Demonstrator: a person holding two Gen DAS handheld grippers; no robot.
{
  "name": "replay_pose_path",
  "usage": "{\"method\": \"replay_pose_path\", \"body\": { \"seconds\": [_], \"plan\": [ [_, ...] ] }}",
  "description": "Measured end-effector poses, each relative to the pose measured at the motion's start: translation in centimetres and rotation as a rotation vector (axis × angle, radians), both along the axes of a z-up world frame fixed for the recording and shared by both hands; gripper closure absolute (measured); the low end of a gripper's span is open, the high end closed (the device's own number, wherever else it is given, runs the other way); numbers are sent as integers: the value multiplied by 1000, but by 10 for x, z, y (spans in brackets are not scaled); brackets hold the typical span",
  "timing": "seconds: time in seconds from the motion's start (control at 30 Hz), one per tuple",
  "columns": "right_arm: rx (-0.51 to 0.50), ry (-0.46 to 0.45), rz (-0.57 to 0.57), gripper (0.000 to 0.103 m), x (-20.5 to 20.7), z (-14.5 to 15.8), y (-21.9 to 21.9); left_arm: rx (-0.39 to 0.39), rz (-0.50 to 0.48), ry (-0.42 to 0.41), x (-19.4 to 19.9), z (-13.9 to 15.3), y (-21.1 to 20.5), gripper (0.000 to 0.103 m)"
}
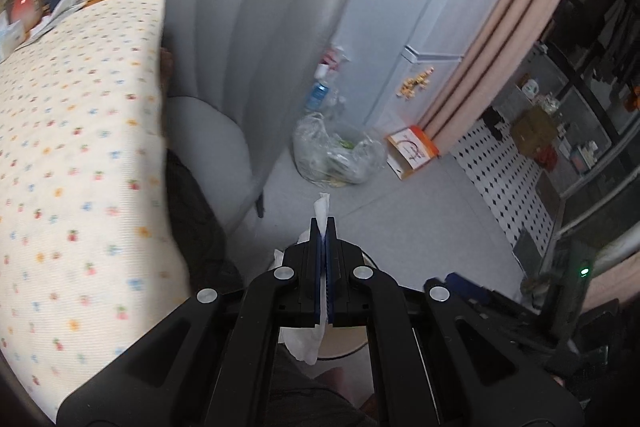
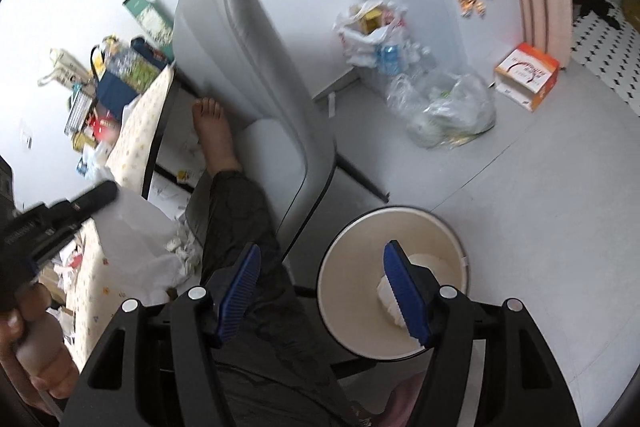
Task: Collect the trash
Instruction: 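Open the left tool to drop the white tissue into the bin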
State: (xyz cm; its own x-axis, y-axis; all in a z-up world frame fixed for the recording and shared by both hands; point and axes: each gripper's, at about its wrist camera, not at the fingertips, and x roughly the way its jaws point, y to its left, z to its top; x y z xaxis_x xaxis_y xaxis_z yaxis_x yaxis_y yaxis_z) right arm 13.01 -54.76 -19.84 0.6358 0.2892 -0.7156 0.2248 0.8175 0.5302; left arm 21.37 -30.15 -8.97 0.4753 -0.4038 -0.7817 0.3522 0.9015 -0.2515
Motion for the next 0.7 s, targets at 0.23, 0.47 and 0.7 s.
{"method": "replay_pose_path", "body": {
  "seconds": [0.23, 0.47, 0.7],
  "plan": [
    [-21, -39, -80, 38, -22, 20, -37, -3, -81, 53, -3, -12, -40, 80],
    [-25, -55, -85, 38, -25, 28, -42, -33, -25, 58, -2, -11, -25, 27],
    [-41, -71, -30, 30, -18, 38, -14, -26, 46, -3, -7, 8, 12, 11]
  ]
}}
